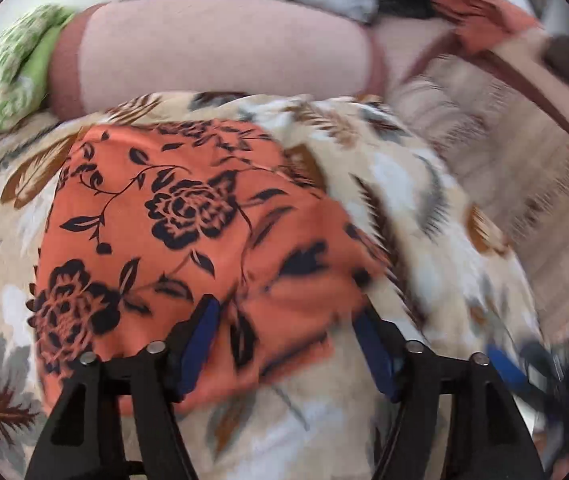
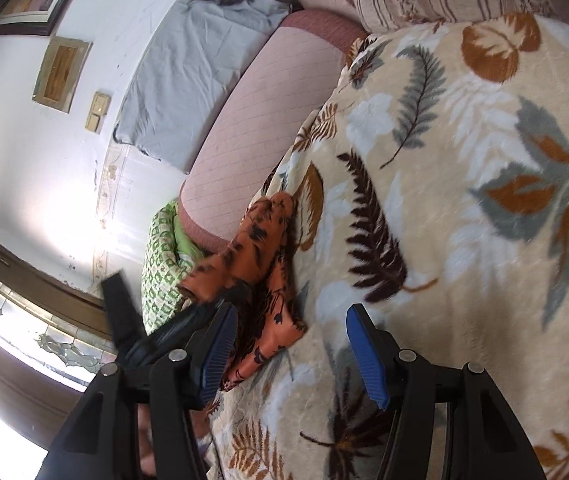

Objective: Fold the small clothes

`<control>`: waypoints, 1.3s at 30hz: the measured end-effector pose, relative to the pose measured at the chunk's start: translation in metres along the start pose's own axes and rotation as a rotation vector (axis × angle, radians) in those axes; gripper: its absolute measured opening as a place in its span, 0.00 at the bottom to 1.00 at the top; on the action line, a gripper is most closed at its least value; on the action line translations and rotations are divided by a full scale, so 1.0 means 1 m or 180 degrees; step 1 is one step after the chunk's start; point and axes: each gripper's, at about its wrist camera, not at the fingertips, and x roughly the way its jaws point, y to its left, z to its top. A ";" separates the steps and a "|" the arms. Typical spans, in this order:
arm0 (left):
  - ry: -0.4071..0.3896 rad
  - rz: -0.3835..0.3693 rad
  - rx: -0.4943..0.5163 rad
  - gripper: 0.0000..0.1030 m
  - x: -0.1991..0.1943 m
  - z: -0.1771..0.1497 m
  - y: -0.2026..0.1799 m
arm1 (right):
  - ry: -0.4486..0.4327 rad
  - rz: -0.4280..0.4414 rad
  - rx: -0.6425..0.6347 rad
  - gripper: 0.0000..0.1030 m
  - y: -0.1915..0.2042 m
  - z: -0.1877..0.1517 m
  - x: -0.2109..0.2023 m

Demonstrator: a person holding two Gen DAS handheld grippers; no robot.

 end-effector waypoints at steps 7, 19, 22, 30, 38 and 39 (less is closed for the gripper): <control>-0.0425 0.0581 0.0028 0.76 -0.064 -0.016 0.052 | 0.0168 0.0190 -0.0313 0.59 0.057 0.020 0.035; -0.0117 0.1399 -0.0436 0.76 -0.026 -0.024 0.131 | 0.0907 -0.0105 -0.0356 0.44 0.085 -0.004 0.161; 0.0080 0.1338 -0.0378 0.76 -0.005 -0.040 0.135 | 0.1159 -0.0398 0.0082 0.18 0.022 -0.024 0.178; -0.0337 0.1359 -0.0291 0.76 -0.042 -0.025 0.132 | 0.0830 -0.0116 -0.0424 0.14 0.077 0.023 0.148; -0.0207 0.1471 -0.0208 0.76 -0.016 -0.016 0.137 | 0.0801 -0.0624 -0.0699 0.14 0.118 0.064 0.236; -0.0216 0.1445 -0.0240 0.76 -0.015 -0.017 0.139 | 0.0877 -0.0744 -0.0672 0.14 0.113 0.064 0.253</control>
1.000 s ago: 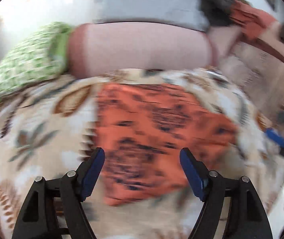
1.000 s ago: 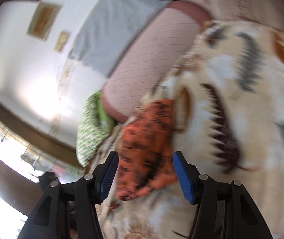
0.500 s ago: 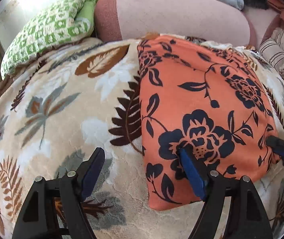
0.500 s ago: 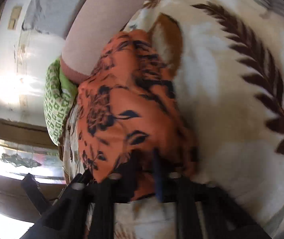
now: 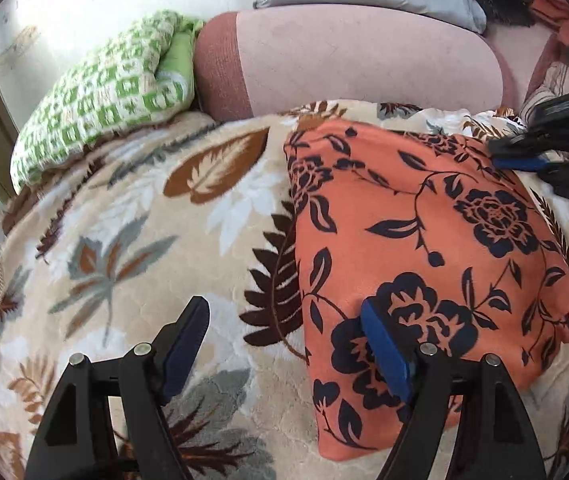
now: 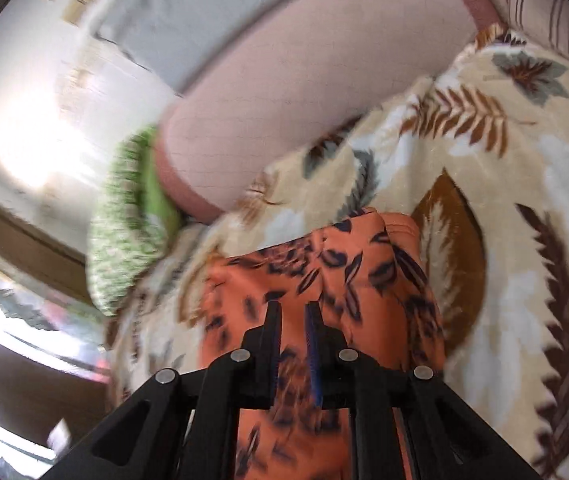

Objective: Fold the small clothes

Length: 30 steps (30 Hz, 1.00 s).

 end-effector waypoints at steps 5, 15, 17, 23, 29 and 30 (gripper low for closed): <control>-0.0069 0.0012 0.0007 0.76 0.002 0.002 0.001 | 0.0287 -0.0188 -0.0022 0.12 -0.005 0.002 0.051; -0.0528 0.0145 0.0026 0.76 -0.056 0.014 0.003 | 0.0224 0.0065 -0.0399 0.15 0.027 -0.039 -0.013; -0.0609 0.0157 0.0034 0.76 -0.072 0.015 0.002 | 0.0202 0.0008 -0.0507 0.15 0.031 -0.057 -0.027; -0.0788 0.0182 0.0047 0.76 -0.115 0.015 -0.001 | 0.0477 -0.0403 -0.0606 0.13 0.014 -0.108 -0.017; -0.0969 0.0227 0.0069 0.76 -0.161 0.014 0.002 | 0.0371 -0.0211 -0.0663 0.15 0.039 -0.115 -0.072; -0.0989 0.0225 0.0048 0.76 -0.167 0.014 0.003 | 0.0282 -0.0180 -0.0742 0.15 0.046 -0.116 -0.087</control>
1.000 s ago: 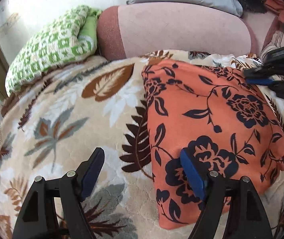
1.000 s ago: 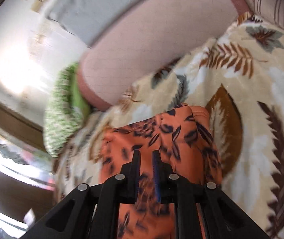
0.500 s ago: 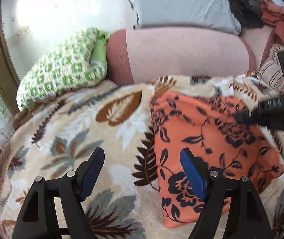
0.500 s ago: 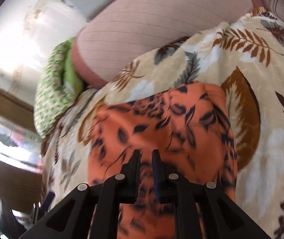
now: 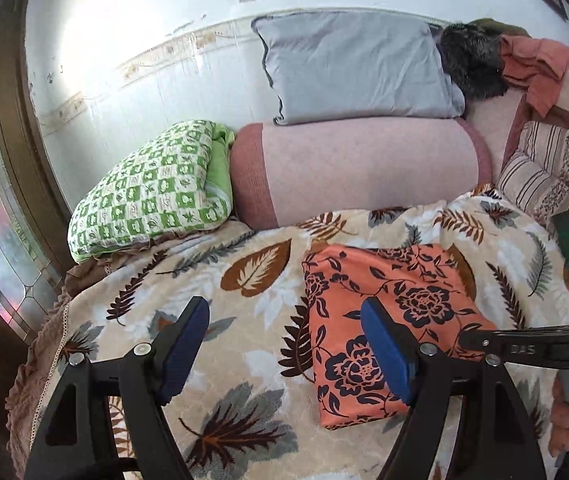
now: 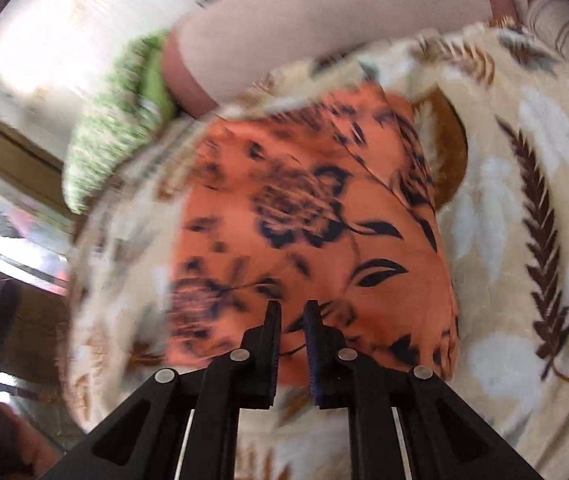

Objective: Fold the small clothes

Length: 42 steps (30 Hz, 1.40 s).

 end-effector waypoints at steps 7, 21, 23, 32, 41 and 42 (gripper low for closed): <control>-0.0153 0.0013 -0.0078 0.76 -0.049 0.007 0.006 | -0.0622 0.0156 -0.0333 0.24 0.047 -0.030 -0.104; -0.0468 0.0157 -0.0208 0.81 -0.140 0.005 0.028 | -0.1449 -0.0159 -0.0672 0.70 0.083 -0.119 -0.220; -0.0529 0.0182 -0.0238 0.83 -0.151 0.005 0.032 | -0.1503 -0.0192 -0.0706 0.70 0.088 -0.127 -0.229; -0.0683 0.0207 -0.0270 0.84 -0.191 0.002 0.045 | -0.1694 -0.0195 -0.0901 0.70 0.118 -0.150 -0.255; -0.0782 0.0236 -0.0379 0.85 -0.211 0.001 0.058 | -0.1770 -0.0223 -0.1053 0.70 0.138 -0.161 -0.266; -0.0783 0.0240 -0.0383 0.85 -0.212 0.001 0.058 | -0.1774 -0.0225 -0.1060 0.70 0.139 -0.162 -0.267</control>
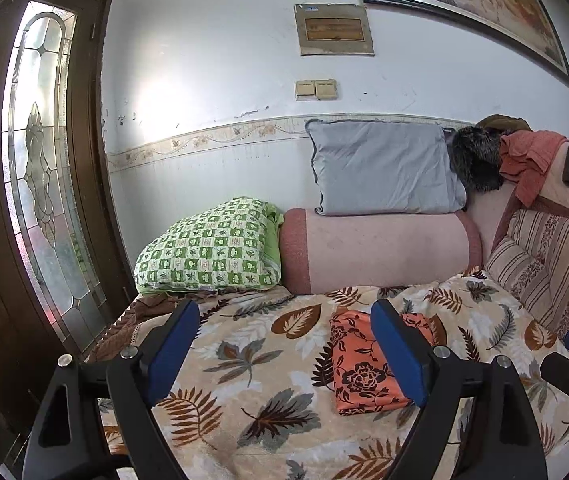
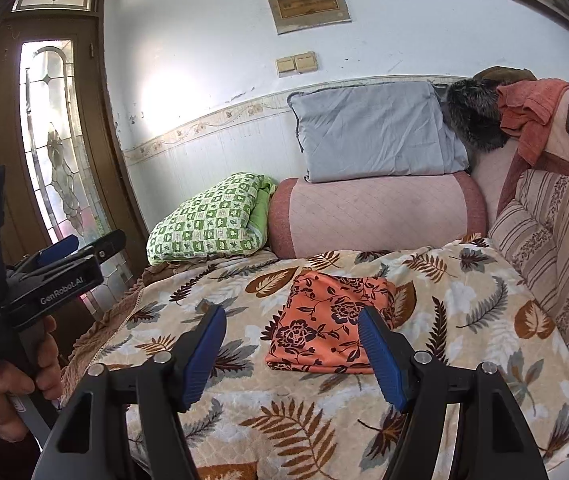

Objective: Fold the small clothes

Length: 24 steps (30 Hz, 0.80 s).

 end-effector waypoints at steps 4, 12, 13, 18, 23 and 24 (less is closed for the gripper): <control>-0.0011 0.0037 -0.0009 0.85 -0.002 0.000 0.003 | -0.0026 0.0021 -0.0013 0.70 0.003 0.002 -0.003; 0.0043 0.0125 -0.0048 0.85 0.004 -0.003 0.013 | -0.0054 0.0050 -0.0032 0.70 0.009 0.003 -0.005; 0.0048 0.0140 -0.0054 0.85 0.004 -0.004 0.014 | -0.0054 0.0052 -0.0035 0.70 0.009 0.003 -0.005; 0.0058 0.0184 -0.0072 0.85 0.006 -0.006 0.020 | -0.0043 0.0078 -0.0072 0.70 0.015 0.002 -0.003; 0.0075 0.0217 -0.0080 0.85 0.007 -0.008 0.023 | -0.0032 0.0106 -0.0085 0.70 0.018 0.000 -0.001; 0.0074 0.0223 -0.0082 0.85 0.007 -0.009 0.024 | -0.0033 0.0108 -0.0087 0.70 0.018 0.000 -0.001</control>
